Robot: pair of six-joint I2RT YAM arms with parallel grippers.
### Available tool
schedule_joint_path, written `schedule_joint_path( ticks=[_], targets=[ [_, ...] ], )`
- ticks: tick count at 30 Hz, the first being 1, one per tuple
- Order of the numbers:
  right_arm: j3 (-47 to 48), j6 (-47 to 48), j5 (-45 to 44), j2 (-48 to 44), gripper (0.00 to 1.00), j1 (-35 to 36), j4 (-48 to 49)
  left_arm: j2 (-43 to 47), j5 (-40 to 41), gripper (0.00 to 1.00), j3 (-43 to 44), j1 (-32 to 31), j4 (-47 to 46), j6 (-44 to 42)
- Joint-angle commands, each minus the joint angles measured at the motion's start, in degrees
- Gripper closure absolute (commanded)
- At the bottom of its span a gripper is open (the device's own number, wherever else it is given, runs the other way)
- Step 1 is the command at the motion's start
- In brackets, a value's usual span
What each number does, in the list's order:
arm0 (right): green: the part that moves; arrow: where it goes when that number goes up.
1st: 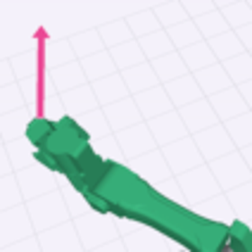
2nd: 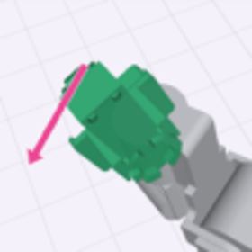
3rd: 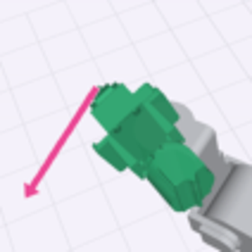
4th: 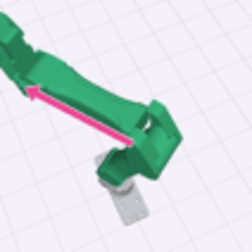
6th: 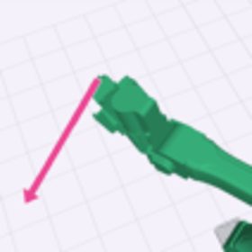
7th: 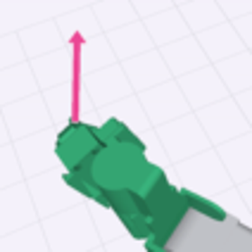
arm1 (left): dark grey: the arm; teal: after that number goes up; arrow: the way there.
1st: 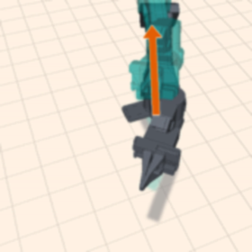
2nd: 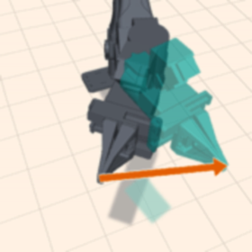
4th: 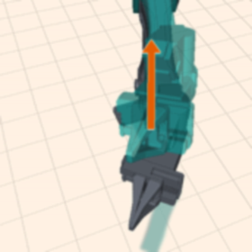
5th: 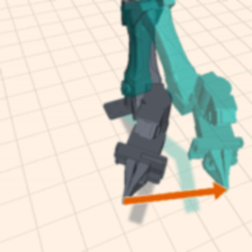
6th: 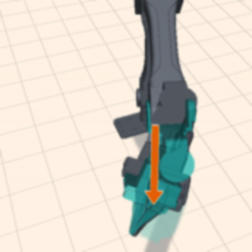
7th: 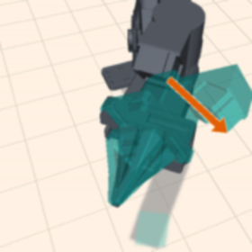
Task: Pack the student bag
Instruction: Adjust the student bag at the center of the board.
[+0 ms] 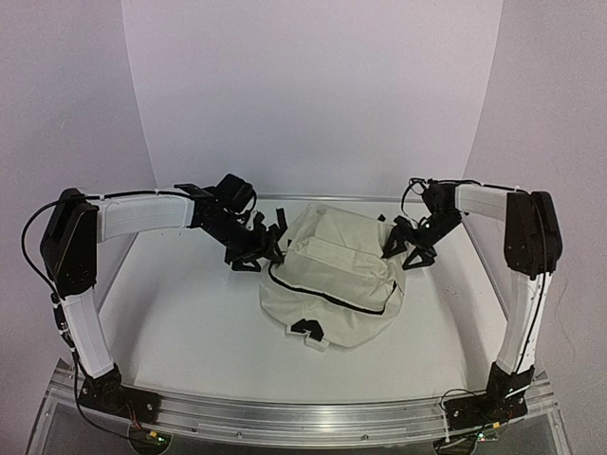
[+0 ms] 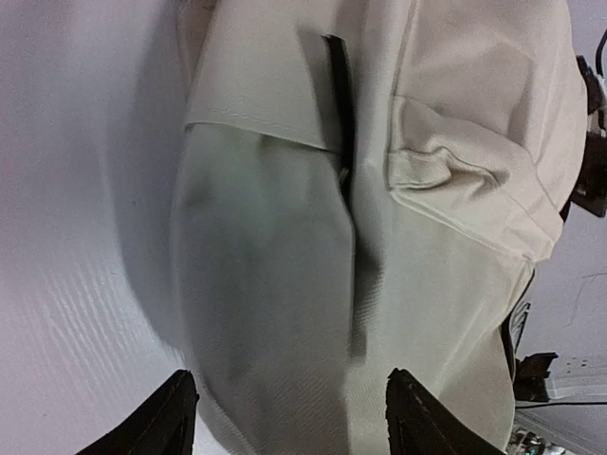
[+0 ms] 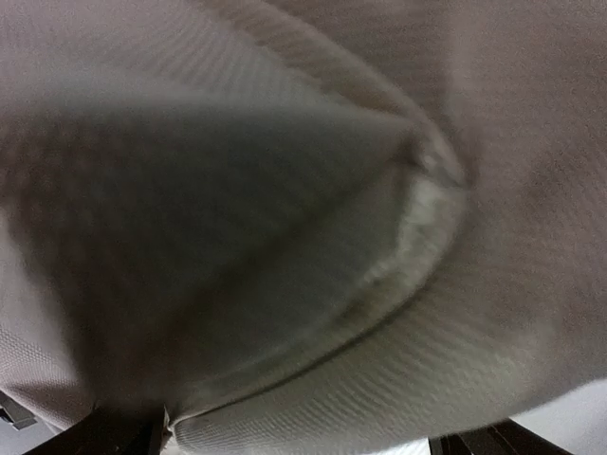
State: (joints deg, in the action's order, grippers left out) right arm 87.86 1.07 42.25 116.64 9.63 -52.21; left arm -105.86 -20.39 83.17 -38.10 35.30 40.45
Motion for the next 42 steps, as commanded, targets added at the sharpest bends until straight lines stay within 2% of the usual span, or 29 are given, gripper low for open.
schedule_joint_path(
  ticks=[1, 3, 5, 8, 10, 13, 15, 20, 24, 27, 29, 34, 36, 42],
  targets=[
    [14.2, -1.7, 3.3, 6.6, 0.05, 2.8, 8.1, 1.3, -6.5, 0.38, -1.3, -0.6, -6.8, 0.4],
    [16.4, -1.3, 3.2, 7.2, 0.03, 2.8, 8.0, 1.0, -7.1, 0.38, -0.9, -0.6, -7.0, 0.5],
    [16.5, 0.9, 1.9, 6.6, 0.02, 2.4, 7.7, 2.8, -5.1, 0.32, -1.5, -0.7, -7.9, 0.3],
    [14.2, 2.3, 1.4, 4.0, 0.02, 0.5, 7.7, 11.0, 0.2, 0.21, -6.2, -1.6, -13.8, -1.8],
    [12.6, 2.9, 1.1, 2.3, 0.02, -0.6, 7.4, 16.7, 2.3, 0.18, -7.3, -2.8, -14.5, -6.2],
    [10.1, 4.1, 0.7, -0.8, 0.02, -1.8, 6.6, 19.5, 6.8, 0.18, -3.2, -9.2, -5.9, -17.4],
    [9.0, 5.4, 0.4, -2.7, 0.02, -2.4, 5.3, 20.4, 7.9, 0.20, -2.3, -13.0, -0.5, -20.9],
    [6.4, 6.6, 0.8, -5.9, 0.02, -3.8, 3.3, 24.9, 8.9, 0.23, -9.0, -23.6, 0.2, -25.3],
    [3.4, 6.5, 1.2, -7.6, 0.02, -4.0, 3.0, 19.2, 12.3, 0.29, -5.5, -30.6, 5.8, -33.8],
    [1.2, 6.2, 1.8, -8.2, 0.02, -4.0, 2.8, 13.8, 13.8, 0.37, -2.7, -32.1, 6.6, -40.0],
    [0.3, 6.1, 2.3, -8.8, 0.02, -4.0, 3.0, 11.1, 15.5, 0.42, -3.6, -32.2, 2.9, -45.3],
    [-0.4, 5.3, 3.0, -9.6, 0.02, -4.0, 2.8, 6.3, 23.6, 0.44, -7.6, -32.1, -9.5, -56.9],
    [-0.6, 5.4, 3.1, -9.9, 0.02, -4.0, 2.6, 3.5, 24.2, 0.45, -6.7, -31.7, -11.0, -61.6],
    [-0.7, 5.8, 2.5, -10.8, 0.02, -4.0, 2.0, -1.2, 24.8, 0.47, -6.7, -30.4, -16.4, -65.2]
  ],
)
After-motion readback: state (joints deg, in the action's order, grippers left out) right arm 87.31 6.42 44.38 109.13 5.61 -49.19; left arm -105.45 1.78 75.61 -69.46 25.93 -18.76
